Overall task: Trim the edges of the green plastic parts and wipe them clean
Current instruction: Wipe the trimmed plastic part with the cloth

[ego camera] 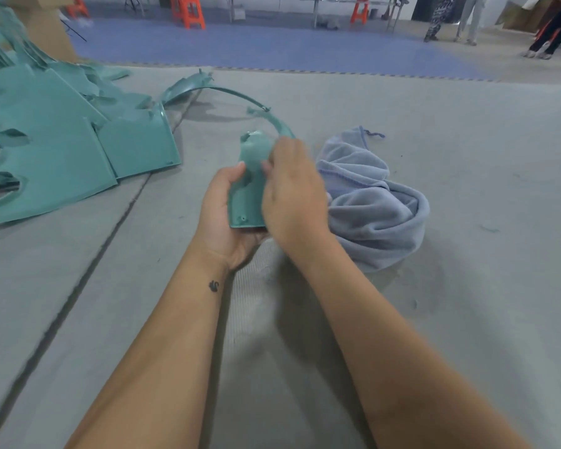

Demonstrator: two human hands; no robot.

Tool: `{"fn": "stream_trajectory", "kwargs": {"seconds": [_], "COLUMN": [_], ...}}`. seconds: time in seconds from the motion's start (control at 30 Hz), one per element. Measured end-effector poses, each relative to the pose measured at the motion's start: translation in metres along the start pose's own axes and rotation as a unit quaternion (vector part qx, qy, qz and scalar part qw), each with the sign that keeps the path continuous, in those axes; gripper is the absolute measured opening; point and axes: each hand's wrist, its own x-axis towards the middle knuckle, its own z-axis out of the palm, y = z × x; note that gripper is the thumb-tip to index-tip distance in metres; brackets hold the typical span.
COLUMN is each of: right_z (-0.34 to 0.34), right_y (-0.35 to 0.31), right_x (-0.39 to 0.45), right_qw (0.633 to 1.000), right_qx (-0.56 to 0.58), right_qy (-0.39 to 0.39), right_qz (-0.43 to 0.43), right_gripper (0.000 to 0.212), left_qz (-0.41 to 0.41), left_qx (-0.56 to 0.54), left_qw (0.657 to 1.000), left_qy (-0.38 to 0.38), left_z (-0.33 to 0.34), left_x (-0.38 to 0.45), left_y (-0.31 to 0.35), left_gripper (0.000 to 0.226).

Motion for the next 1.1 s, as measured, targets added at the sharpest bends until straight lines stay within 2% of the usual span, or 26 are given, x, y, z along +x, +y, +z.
{"fn": "stream_trajectory", "kwargs": {"seconds": [0.1,0.2,0.3,0.4,0.47,0.57,0.67,0.73,0.8,0.87,0.93,0.97,1.0,1.03,1.1], "right_z": [0.004,0.007,0.007,-0.001,-0.009,-0.012,-0.015,-0.016,-0.016,-0.015,-0.014,-0.013,-0.012,-0.01,-0.004], "right_y": [-0.017,-0.013,0.001,0.032,0.05,0.051,0.038,0.032,0.029,0.027,0.027,0.025,0.021,0.016,0.004], "right_x": [-0.006,-0.004,0.003,0.014,0.016,0.011,0.005,0.003,0.001,0.001,-0.001,-0.002,-0.003,-0.004,-0.007], "right_qw": [0.994,0.995,0.998,0.988,0.982,0.984,0.987,0.989,0.992,0.994,0.994,0.995,0.992,0.981,0.947], "right_qx": [0.056,0.037,-0.044,-0.132,-0.119,-0.12,-0.144,-0.129,-0.106,-0.084,-0.058,-0.01,0.054,0.117,0.2], "right_qy": [-0.022,-0.019,0.014,0.005,0.004,0.009,0.05,0.066,0.023,-0.054,-0.083,-0.09,-0.111,-0.155,-0.243], "right_qz": [-0.086,-0.09,-0.037,0.086,0.147,0.129,0.052,-0.021,-0.057,-0.032,-0.028,-0.032,-0.025,-0.004,0.062], "right_gripper": [0.009,0.008,0.017,0.023,0.021,0.02,0.016,0.02,0.019,0.017,0.02,0.025,0.042,0.066,0.107], "left_qz": [0.031,0.023,-0.021,-0.053,-0.054,-0.049,-0.008,0.036,0.087,0.149,0.193,0.198,0.191,0.175,0.119], "left_qx": [-0.052,-0.039,0.026,0.06,0.08,0.111,0.122,0.119,0.113,0.122,0.151,0.162,0.161,0.141,0.06], "left_qw": [0.998,0.999,0.999,0.997,0.995,0.991,0.988,0.987,0.982,0.971,0.958,0.956,0.959,0.967,0.986], "left_qy": [0.022,0.013,-0.008,-0.013,0.013,0.062,0.089,0.103,0.125,0.139,0.148,0.147,0.137,0.122,0.102], "left_z": [-0.002,-0.006,-0.008,-0.006,-0.005,-0.008,-0.013,-0.015,-0.018,-0.021,-0.017,-0.013,-0.009,-0.004,0.003], "left_x": [0.003,0.002,-0.001,-0.004,-0.005,-0.004,-0.003,-0.004,-0.004,-0.004,-0.002,-0.001,0.001,0.002,0.002], "left_y": [0.003,0.005,0.008,0.011,0.01,0.014,0.023,0.028,0.031,0.033,0.033,0.032,0.028,0.024,0.018], "left_gripper": [0.032,0.025,0.038,0.056,0.052,0.039,0.052,0.057,0.053,0.052,0.052,0.048,0.042,0.039,0.05]}}
